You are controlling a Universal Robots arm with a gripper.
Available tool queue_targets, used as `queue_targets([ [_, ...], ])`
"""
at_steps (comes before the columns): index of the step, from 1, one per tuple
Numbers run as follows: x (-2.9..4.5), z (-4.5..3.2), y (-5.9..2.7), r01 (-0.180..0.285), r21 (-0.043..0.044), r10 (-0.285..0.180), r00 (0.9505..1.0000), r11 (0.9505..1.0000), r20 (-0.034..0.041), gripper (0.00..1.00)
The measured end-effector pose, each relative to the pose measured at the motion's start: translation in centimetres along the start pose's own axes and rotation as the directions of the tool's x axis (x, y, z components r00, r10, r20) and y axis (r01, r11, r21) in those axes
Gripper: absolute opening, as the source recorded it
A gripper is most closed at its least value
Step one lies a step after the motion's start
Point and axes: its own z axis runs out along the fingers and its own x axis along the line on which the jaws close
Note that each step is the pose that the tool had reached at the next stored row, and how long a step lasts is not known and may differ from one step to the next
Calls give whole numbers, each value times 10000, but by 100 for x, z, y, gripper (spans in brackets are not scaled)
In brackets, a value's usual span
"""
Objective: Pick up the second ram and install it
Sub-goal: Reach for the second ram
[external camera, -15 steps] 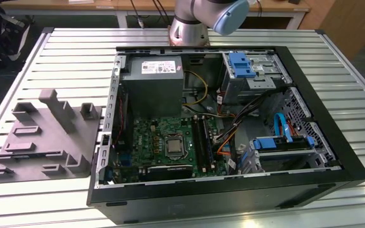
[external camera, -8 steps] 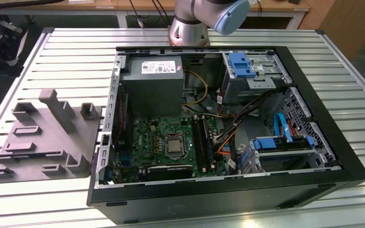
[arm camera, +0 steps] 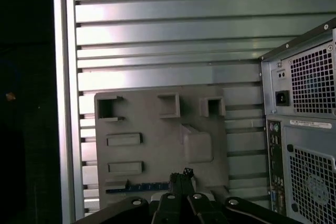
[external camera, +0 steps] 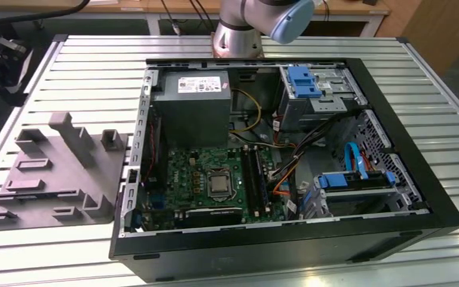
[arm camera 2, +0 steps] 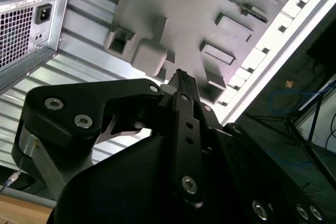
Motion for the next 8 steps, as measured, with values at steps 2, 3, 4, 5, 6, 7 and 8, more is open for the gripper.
queue_targets([
  [2,2,17,-32,0,0,0,10000,10000,0,11],
  [3,3,28,-51,0,0,0,10000,10000,0,11],
  [4,4,37,-68,1,-1,-1,10000,10000,0,11],
  [5,4,48,-85,1,-1,-1,10000,10000,1,11],
  [6,5,58,-103,1,-1,-1,10000,10000,0,11],
  [7,5,69,-121,1,-1,-1,10000,10000,0,11],
  [8,5,78,-139,1,0,-1,10000,10000,0,11],
])
